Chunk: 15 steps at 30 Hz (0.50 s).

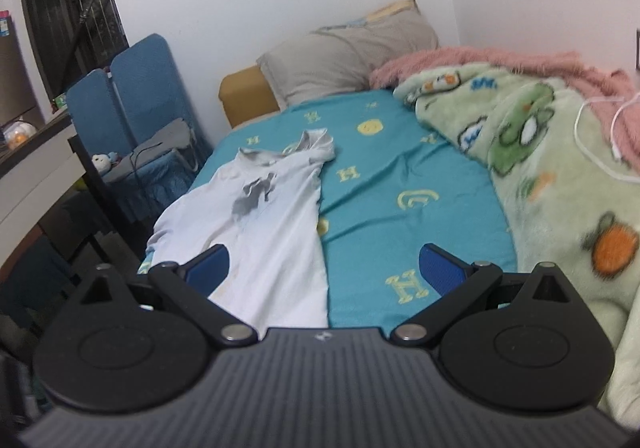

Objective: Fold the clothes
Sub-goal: 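Grasp the T-shirt hem with the left gripper and pull it straight, then move the right gripper to the unfolded side edge of the shirt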

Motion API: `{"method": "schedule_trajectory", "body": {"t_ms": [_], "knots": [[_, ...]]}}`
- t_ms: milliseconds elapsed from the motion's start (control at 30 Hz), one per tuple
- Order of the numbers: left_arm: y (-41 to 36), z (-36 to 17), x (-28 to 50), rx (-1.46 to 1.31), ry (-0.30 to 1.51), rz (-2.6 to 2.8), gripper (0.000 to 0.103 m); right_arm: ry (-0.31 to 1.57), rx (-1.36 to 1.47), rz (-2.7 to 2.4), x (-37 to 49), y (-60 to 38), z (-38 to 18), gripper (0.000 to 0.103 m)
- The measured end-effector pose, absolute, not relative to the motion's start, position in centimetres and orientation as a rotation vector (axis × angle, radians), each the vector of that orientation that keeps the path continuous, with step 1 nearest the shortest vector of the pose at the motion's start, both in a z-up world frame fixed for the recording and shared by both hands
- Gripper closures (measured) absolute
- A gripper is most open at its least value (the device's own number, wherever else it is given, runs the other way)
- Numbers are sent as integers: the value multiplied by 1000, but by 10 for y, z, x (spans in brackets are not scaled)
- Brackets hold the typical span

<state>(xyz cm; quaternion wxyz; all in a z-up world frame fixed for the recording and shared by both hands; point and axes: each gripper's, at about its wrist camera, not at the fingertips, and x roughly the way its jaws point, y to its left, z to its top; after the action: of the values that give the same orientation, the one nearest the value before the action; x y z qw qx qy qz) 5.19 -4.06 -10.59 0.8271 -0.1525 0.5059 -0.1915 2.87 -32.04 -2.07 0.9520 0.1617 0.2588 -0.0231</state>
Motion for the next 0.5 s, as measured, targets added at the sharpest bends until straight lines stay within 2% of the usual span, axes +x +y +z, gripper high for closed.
{"method": "schedule_trajectory", "body": {"t_ms": [67,167,233,267,400,433,500], "knots": [[-46,-104,54,-284,1062,-398,99,531,335,-42,28,-320,-22,0],[-54,-91,52,-201,995,-380,79,524,329,-38,27,-320,-21,0],[-59,-78,48,-137,925,-373,58,523,333,-30,27,-319,-21,0],[-62,-71,47,-108,888,-370,54,521,333,-24,27,-319,-21,0],[-75,-37,47,-25,745,-340,25,509,321,-6,26,-314,-20,0],[-78,-29,48,-5,710,-330,20,503,320,0,26,-313,-20,0],[-85,-13,53,39,646,-303,19,484,327,14,25,-312,-19,0]]}}
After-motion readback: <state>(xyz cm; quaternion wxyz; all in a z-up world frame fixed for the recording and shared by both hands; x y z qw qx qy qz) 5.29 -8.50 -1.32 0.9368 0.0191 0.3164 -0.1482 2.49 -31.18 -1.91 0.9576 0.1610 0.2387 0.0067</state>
